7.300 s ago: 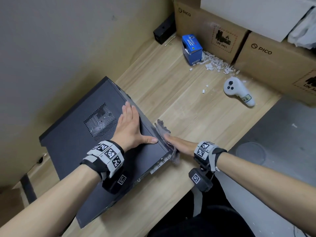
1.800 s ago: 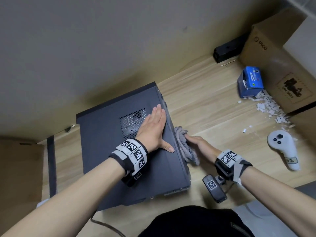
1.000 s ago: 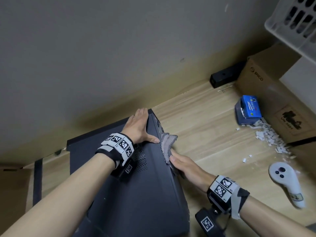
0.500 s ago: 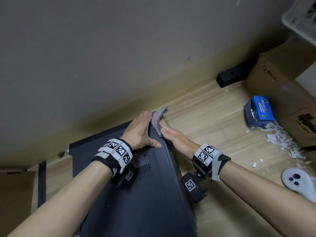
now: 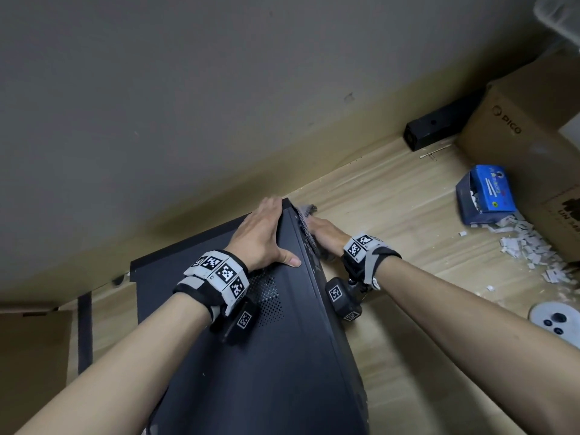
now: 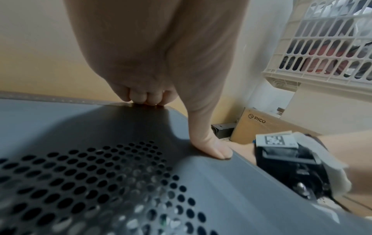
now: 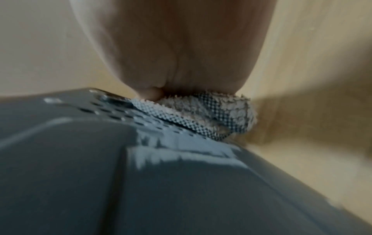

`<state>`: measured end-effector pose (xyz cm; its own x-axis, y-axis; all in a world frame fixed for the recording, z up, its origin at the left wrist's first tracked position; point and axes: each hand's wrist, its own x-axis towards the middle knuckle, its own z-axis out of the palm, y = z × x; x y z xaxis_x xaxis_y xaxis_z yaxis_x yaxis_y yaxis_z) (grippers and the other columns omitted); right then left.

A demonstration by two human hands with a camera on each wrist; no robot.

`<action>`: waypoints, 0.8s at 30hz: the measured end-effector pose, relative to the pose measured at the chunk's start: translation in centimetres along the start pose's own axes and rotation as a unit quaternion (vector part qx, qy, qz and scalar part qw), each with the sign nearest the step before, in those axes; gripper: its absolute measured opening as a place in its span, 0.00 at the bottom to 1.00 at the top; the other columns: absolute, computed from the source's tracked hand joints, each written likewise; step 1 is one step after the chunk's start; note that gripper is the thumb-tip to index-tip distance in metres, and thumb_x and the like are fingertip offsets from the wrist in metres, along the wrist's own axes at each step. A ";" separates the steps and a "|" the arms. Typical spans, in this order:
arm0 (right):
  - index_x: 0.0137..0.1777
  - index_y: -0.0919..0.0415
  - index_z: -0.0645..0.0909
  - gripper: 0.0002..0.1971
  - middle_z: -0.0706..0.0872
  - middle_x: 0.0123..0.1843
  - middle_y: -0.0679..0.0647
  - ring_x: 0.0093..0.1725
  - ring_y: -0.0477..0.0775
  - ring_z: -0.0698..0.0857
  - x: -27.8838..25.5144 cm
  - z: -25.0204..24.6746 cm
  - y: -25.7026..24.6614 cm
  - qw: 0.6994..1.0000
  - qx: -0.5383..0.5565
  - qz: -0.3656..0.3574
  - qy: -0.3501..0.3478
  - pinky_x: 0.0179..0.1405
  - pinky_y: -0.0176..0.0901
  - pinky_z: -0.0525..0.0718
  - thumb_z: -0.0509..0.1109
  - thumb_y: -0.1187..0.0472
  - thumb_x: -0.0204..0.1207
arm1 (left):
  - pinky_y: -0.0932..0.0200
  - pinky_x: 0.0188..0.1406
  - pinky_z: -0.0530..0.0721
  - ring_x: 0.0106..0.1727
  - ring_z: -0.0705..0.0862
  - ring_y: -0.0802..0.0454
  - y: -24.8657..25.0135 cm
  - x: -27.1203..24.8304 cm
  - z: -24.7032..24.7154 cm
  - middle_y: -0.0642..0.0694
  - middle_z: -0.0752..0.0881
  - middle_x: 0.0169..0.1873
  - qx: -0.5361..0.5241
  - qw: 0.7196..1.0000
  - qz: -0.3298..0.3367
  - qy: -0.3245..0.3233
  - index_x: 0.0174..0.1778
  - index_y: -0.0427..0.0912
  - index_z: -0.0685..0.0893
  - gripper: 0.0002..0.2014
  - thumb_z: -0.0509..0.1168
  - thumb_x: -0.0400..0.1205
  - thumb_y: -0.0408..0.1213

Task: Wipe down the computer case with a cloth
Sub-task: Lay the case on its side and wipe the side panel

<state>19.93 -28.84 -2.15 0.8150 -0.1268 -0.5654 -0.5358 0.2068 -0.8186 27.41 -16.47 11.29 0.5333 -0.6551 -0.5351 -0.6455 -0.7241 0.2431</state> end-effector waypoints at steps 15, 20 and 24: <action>0.52 0.68 0.86 0.13 0.87 0.39 0.38 0.41 0.32 0.82 -13.5 1.0 2.7 0.996 0.062 -0.065 0.015 0.48 0.25 0.76 0.61 0.63 0.88 | 0.53 0.85 0.47 0.87 0.44 0.48 1.1 0.5 -0.5 0.43 0.44 0.87 0.043 0.999 -0.020 -0.012 0.86 0.39 0.41 0.71 0.84 0.59 0.53; 0.80 0.58 0.72 0.21 0.79 0.75 0.43 0.74 0.37 0.75 -14.1 2.3 3.7 0.989 0.140 -0.048 -0.002 0.78 0.36 0.70 0.61 0.57 0.88 | 0.55 0.84 0.44 0.86 0.41 0.50 1.1 0.3 -0.6 0.44 0.42 0.86 0.038 0.999 -0.022 -0.016 0.86 0.39 0.40 0.70 0.84 0.61 0.52; 0.86 0.57 0.59 0.27 0.65 0.83 0.43 0.77 0.35 0.64 -11.4 1.9 0.7 0.993 0.113 -0.028 -0.018 0.76 0.28 0.62 0.52 0.49 0.90 | 0.58 0.82 0.43 0.87 0.42 0.50 1.3 0.3 -0.5 0.44 0.43 0.86 0.036 0.999 -0.020 -0.011 0.86 0.39 0.41 0.69 0.84 0.61 0.51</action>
<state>10.70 -25.43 3.88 0.8518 -0.1094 -0.5122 -0.4297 0.4131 -0.8029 27.07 -17.71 11.87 0.5473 -0.6211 -0.5610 -0.6622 -0.7312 0.1637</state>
